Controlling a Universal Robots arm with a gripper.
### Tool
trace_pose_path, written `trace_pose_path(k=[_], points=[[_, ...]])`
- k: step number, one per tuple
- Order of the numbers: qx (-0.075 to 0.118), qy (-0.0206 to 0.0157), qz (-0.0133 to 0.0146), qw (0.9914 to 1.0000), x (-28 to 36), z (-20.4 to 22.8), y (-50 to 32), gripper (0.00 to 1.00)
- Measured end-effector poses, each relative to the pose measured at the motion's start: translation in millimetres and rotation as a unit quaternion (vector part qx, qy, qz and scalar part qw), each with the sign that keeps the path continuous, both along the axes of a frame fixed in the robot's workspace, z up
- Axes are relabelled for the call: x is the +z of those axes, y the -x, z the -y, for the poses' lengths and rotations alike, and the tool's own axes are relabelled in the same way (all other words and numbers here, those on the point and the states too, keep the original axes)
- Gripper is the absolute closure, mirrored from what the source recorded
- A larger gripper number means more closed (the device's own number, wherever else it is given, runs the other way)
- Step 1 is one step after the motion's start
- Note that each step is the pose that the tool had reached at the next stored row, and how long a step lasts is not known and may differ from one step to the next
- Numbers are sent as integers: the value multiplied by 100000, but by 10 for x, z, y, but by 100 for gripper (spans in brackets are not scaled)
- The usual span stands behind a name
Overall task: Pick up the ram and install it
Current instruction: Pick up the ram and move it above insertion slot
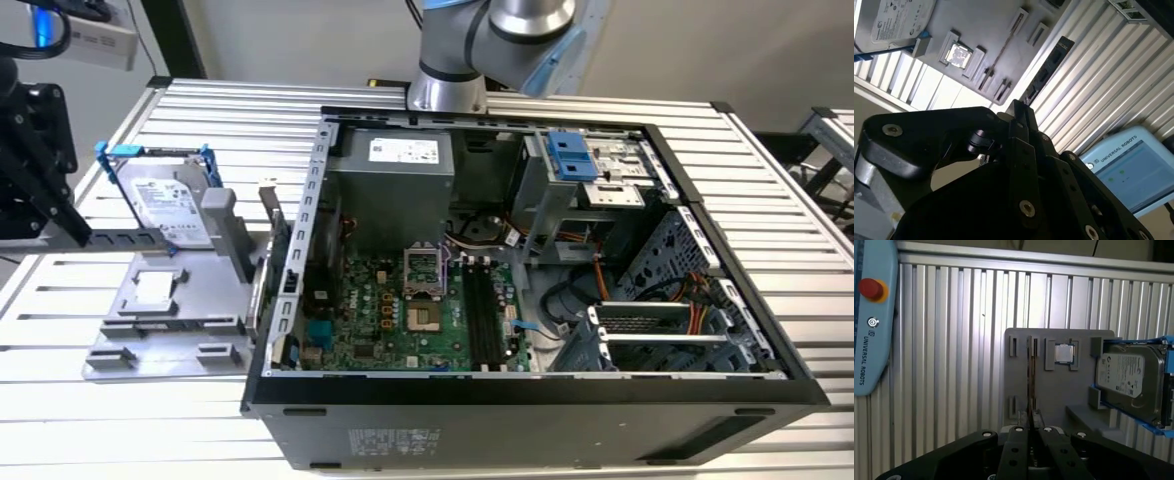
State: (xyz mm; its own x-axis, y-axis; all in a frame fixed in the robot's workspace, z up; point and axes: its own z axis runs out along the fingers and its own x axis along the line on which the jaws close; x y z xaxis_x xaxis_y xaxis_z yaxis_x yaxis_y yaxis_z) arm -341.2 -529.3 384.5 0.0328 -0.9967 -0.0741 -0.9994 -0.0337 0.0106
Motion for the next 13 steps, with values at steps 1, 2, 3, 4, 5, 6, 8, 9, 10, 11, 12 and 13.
trace_pose_path(k=[1,2,3,4,5,6,8,9,10,11,12,13], points=[[3,12,-37,100000,2,0,-36,100],[3,6,-57,100000,1,0,-74,100],[2,3,-101,100000,1,0,-117,100],[1,5,-152,100000,1,0,-163,100],[2,4,-190,100000,0,0,-208,100],[3,5,-236,100000,1,0,-253,100],[3,-1,-263,100000,4,0,-324,100],[1,3,-266,100000,9,0,-352,100],[2,1,-266,100000,15,0,-376,100],[4,-2,-263,100000,22,-1,-393,100],[2,4,-263,100000,28,-2,-406,100],[-1,17,-275,100000,36,-2,-408,100]])
